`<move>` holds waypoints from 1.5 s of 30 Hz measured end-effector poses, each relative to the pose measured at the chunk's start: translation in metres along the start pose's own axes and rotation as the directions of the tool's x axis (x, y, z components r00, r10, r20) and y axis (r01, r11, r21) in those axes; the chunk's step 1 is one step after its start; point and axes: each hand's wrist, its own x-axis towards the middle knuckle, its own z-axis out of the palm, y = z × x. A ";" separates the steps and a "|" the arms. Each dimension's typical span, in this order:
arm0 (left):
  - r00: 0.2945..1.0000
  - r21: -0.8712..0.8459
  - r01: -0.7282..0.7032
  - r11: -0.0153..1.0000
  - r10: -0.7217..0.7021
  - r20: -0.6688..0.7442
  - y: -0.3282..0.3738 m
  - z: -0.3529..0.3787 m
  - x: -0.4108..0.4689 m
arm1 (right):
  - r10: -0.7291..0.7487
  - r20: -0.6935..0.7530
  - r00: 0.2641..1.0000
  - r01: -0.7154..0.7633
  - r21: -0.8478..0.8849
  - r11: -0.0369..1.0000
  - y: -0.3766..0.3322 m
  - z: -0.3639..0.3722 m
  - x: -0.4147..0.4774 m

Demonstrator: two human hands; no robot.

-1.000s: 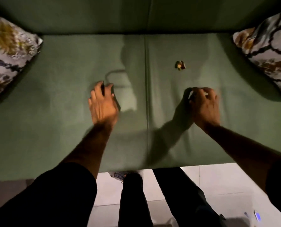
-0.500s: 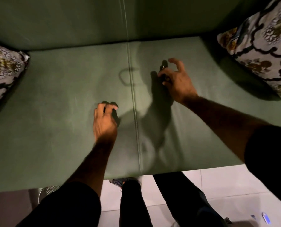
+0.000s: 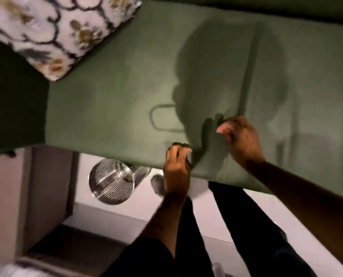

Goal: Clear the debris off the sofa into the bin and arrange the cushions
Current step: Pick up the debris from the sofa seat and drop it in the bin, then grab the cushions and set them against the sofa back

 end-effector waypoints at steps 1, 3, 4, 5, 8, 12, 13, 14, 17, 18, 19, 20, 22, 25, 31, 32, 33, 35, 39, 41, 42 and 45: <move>0.999 -0.001 0.047 0.999 -0.047 -0.007 -0.016 -0.011 -0.015 | -0.041 0.048 0.998 0.040 0.016 0.999 -0.020 0.022 -0.013; 0.991 0.021 0.135 0.991 -0.135 -0.011 -0.051 -0.036 -0.041 | -0.073 0.151 0.986 0.063 0.070 0.996 -0.059 0.067 -0.035; 0.985 0.042 0.174 0.984 -0.173 -0.019 -0.071 -0.050 -0.052 | -0.083 0.195 0.977 0.066 0.090 0.994 -0.078 0.089 -0.044; 0.976 0.061 0.219 0.974 -0.218 -0.020 -0.088 -0.061 -0.060 | -0.094 0.228 0.969 0.072 0.105 0.992 -0.094 0.108 -0.050; 0.923 0.160 0.384 0.909 -0.383 -0.040 -0.142 -0.096 -0.076 | -0.154 0.302 0.941 0.124 0.118 0.985 -0.142 0.166 -0.068; 0.882 0.138 0.471 0.871 -0.466 -0.066 -0.205 -0.124 -0.088 | -0.179 0.434 0.883 0.145 0.111 0.983 -0.192 0.226 -0.076; 0.853 0.096 0.522 0.848 -0.518 -0.058 -0.220 -0.126 -0.087 | -0.181 0.453 0.873 0.155 0.094 0.983 -0.202 0.240 -0.077; 0.836 0.081 0.549 0.832 -0.548 -0.039 -0.233 -0.128 -0.086 | -0.164 0.460 0.873 0.141 0.085 0.986 -0.210 0.252 -0.078; 0.892 0.101 0.444 0.890 -0.450 0.050 -0.263 -0.123 -0.077 | -0.107 0.479 0.871 0.094 0.052 0.994 -0.224 0.281 -0.078; 0.903 0.066 0.419 0.906 -0.423 0.077 -0.271 -0.121 -0.074 | -0.105 0.487 0.867 0.101 0.033 0.994 -0.226 0.290 -0.079; 0.907 0.026 0.409 0.912 -0.409 0.100 -0.278 -0.118 -0.073 | -0.105 0.496 0.862 0.116 0.009 0.993 -0.227 0.298 -0.079; 0.906 -0.011 0.409 0.913 -0.404 0.125 -0.282 -0.115 -0.071 | -0.097 0.502 0.859 0.123 -0.018 0.992 -0.226 0.303 -0.079; 0.899 -0.066 0.423 0.904 -0.409 0.159 -0.286 -0.113 -0.072 | -0.074 0.509 0.858 0.133 -0.080 0.988 -0.222 0.311 -0.082; 0.853 -0.190 0.521 0.832 -0.502 0.140 -0.289 -0.116 -0.074 | -0.069 0.495 0.866 0.144 -0.114 0.983 -0.214 0.313 -0.087; 0.778 -0.237 0.600 0.764 -0.626 -0.046 -0.286 -0.141 -0.076 | -0.089 0.398 0.913 0.116 -0.044 0.992 -0.206 0.300 -0.081; 0.773 -0.236 0.604 0.761 -0.632 -0.056 -0.283 -0.146 -0.073 | -0.086 0.378 0.922 0.102 -0.023 0.994 -0.204 0.295 -0.078; 0.775 -0.234 0.598 0.767 -0.628 -0.078 -0.279 -0.151 -0.067 | -0.093 0.361 0.928 0.102 -0.007 0.995 -0.203 0.289 -0.074; 0.799 -0.255 0.534 0.806 -0.580 -0.158 -0.267 -0.162 -0.052 | -0.128 0.307 0.943 0.120 0.044 0.992 -0.201 0.274 -0.064; 0.850 -0.266 0.220 0.939 -0.318 -0.420 -0.231 -0.177 0.004 | -0.222 0.048 0.974 0.201 0.267 0.943 -0.209 0.209 -0.020; 0.821 -0.290 0.142 0.946 -0.276 -0.499 -0.213 -0.189 0.045 | -0.215 -0.058 0.975 0.222 0.345 0.912 -0.220 0.164 0.015; 0.816 -0.315 0.113 0.942 -0.269 -0.512 -0.201 -0.198 0.067 | -0.217 -0.129 0.968 0.251 0.388 0.887 -0.225 0.138 0.037; 0.839 -0.394 0.053 0.918 -0.255 -0.480 -0.166 -0.226 0.137 | -0.168 -0.327 0.930 0.309 0.449 0.839 -0.241 0.066 0.112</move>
